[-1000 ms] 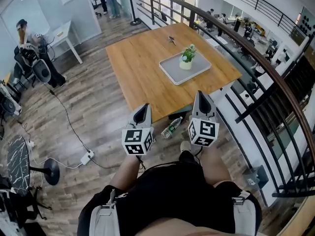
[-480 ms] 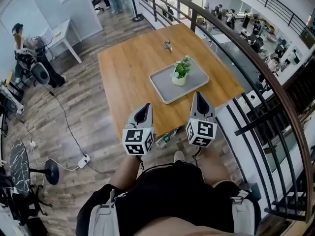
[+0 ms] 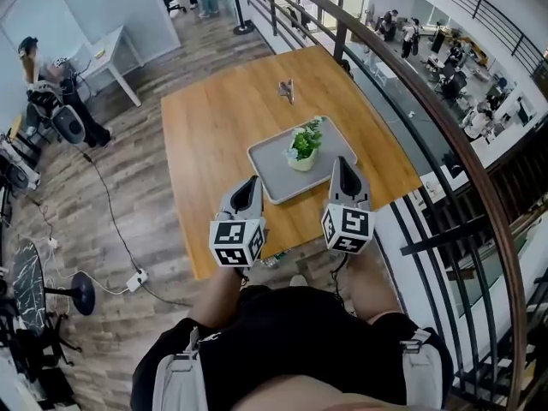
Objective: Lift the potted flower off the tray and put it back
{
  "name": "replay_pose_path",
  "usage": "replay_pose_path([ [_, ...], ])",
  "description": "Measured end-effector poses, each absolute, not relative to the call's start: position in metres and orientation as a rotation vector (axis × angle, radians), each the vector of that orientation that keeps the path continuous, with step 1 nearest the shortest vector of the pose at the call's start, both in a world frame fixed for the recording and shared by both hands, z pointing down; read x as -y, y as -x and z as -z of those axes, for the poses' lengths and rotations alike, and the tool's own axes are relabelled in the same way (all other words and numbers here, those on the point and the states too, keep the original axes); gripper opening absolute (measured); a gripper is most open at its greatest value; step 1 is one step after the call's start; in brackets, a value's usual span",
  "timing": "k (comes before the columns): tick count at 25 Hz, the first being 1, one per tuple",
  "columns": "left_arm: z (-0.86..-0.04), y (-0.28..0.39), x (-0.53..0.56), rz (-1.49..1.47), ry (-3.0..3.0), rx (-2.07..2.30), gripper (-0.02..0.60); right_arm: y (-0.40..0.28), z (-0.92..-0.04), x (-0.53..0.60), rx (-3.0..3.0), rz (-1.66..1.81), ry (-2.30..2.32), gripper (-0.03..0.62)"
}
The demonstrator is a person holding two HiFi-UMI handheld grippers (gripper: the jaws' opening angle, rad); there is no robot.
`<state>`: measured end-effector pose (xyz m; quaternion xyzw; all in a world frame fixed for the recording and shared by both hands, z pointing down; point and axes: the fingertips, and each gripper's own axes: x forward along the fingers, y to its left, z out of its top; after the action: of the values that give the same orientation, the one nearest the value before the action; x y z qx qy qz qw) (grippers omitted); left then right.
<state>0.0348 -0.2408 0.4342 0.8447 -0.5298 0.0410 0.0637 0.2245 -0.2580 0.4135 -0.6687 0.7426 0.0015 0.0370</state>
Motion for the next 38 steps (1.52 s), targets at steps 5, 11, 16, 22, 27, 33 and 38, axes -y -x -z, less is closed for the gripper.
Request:
replay_pose_path([
  [5, -0.436, -0.031, 0.272, -0.123, -2.562, 1.566, 0.012, -0.215, -0.405, 0.287, -2.258, -0.029, 2.065, -0.003],
  [11, -0.437, -0.016, 0.295, -0.132, -2.602, 1.517, 0.012, -0.202, -0.402, 0.300, -2.212, -0.062, 2.102, -0.002],
  [16, -0.431, -0.001, 0.308, -0.115, -2.619, 1.493, 0.012, -0.187, -0.396, 0.309, -2.177, -0.094, 2.141, -0.002],
  [22, -0.432, 0.008, 0.314, -0.115, -2.620, 1.476, 0.012, -0.174, -0.392, 0.319, -2.170, -0.101, 2.117, 0.049],
  [27, -0.435, 0.020, 0.316, -0.120, -2.609, 1.491, 0.012, -0.160, -0.399, 0.333, -2.200, -0.068, 2.079, 0.319],
  [33, -0.436, 0.035, 0.314, -0.121, -2.588, 1.527, 0.012, -0.147, -0.430, 0.351, -2.265, 0.023, 2.140, 0.464],
  [38, -0.438, 0.047, 0.313, -0.123, -2.565, 1.557, 0.012, -0.134, -0.452, 0.360, -2.317, 0.020, 2.164, 0.476],
])
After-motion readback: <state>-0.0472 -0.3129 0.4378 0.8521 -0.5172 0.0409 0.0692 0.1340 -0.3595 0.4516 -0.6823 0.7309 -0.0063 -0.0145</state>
